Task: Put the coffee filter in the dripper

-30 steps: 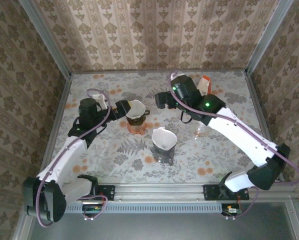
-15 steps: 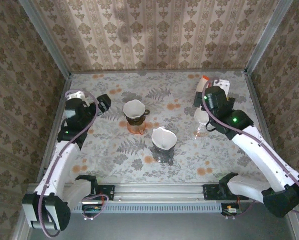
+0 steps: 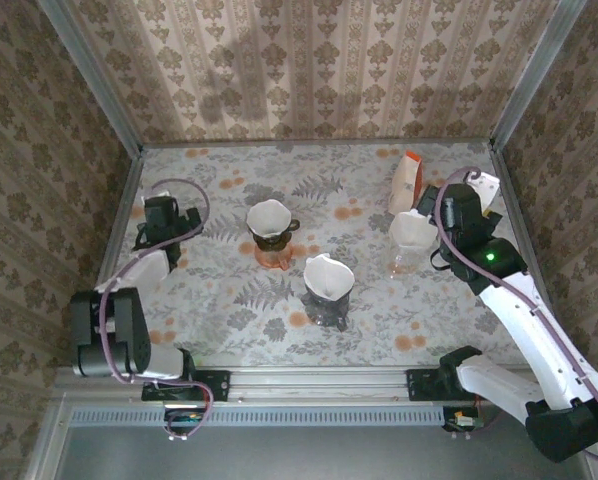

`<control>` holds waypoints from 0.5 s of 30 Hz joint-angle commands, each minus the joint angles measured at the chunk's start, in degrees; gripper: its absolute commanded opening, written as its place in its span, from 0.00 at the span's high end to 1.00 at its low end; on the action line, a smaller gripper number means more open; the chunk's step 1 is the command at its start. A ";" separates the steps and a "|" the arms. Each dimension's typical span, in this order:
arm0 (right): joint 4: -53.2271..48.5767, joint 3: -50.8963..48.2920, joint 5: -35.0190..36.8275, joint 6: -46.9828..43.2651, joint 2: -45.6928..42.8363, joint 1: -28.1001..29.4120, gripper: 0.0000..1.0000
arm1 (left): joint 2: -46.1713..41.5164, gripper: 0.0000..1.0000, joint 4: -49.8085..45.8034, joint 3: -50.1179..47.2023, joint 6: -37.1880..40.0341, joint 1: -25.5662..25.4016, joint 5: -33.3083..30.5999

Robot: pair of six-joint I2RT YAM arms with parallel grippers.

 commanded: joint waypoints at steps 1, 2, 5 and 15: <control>1.25 -0.26 -0.87 -0.45 -1.04 -0.85 0.00 | 3.37 0.00 12.51 -3.46 7.56 -0.49 -7.30; 1.25 -0.15 -1.36 -1.02 -1.12 -1.11 0.00 | 4.27 0.00 15.70 -4.92 8.46 -0.64 -8.62; 1.18 0.22 -1.86 -1.91 -1.36 -1.79 0.00 | 3.87 0.00 19.02 -6.61 7.30 -0.58 -5.17; 5.86 -4.27 -5.26 -3.19 -3.94 -4.02 0.00 | 4.24 0.00 34.43 -14.18 11.78 -3.35 -2.98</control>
